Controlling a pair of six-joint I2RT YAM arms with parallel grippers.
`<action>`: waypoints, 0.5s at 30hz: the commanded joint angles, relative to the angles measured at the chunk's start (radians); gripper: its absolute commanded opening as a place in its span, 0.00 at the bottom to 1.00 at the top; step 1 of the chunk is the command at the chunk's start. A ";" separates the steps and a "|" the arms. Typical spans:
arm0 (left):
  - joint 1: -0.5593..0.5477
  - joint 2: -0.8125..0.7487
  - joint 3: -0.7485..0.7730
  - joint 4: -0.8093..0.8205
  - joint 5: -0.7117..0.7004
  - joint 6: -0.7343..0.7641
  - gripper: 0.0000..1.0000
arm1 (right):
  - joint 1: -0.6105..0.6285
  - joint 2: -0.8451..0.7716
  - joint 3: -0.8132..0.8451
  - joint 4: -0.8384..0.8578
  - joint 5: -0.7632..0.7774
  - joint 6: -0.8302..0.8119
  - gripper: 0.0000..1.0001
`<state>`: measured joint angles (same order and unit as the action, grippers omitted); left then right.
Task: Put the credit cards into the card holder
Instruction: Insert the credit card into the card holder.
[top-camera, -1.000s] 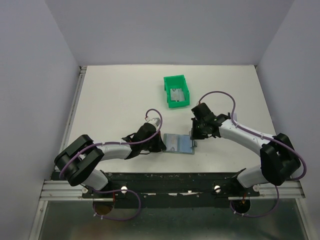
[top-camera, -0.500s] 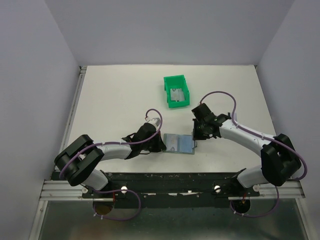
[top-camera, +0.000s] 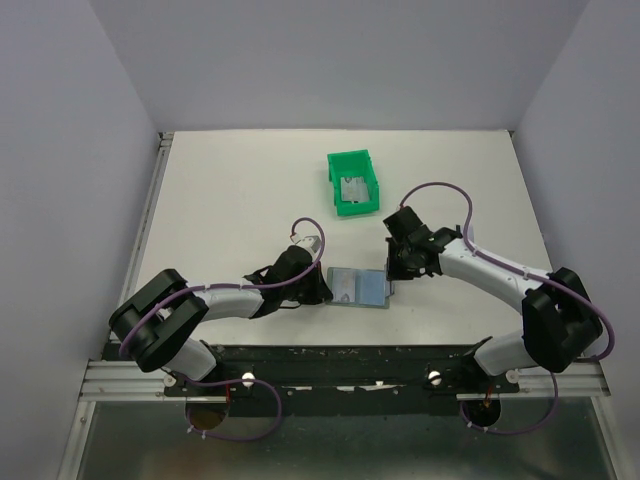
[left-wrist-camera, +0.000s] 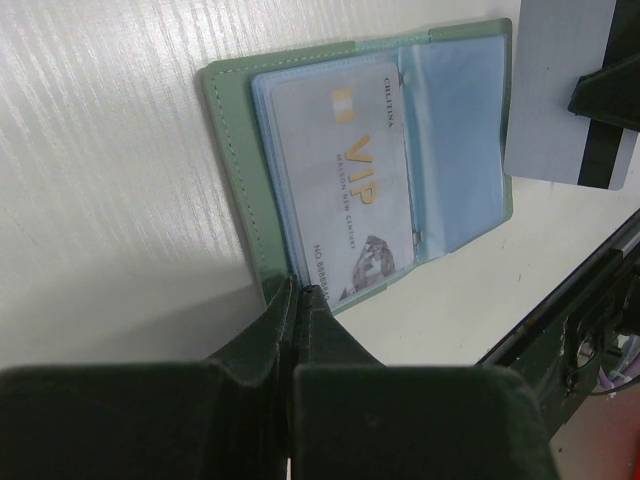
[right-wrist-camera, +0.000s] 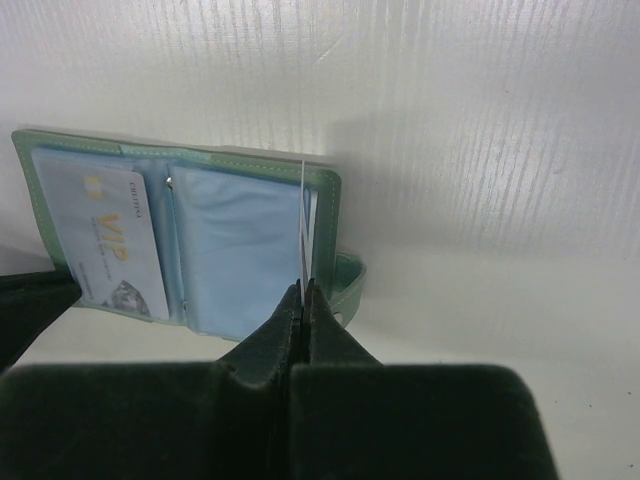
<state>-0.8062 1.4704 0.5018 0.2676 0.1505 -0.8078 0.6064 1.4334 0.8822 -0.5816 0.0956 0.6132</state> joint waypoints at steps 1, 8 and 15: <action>0.002 0.013 0.018 0.013 0.018 0.012 0.00 | -0.007 0.024 0.026 0.005 -0.014 -0.010 0.00; 0.001 0.014 0.015 0.015 0.018 0.009 0.00 | -0.007 0.039 0.020 0.025 -0.033 -0.004 0.00; 0.002 0.016 0.014 0.018 0.020 0.010 0.00 | -0.007 0.039 0.011 0.051 -0.059 -0.004 0.00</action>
<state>-0.8062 1.4723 0.5022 0.2684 0.1509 -0.8078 0.6064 1.4601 0.8822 -0.5655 0.0746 0.6117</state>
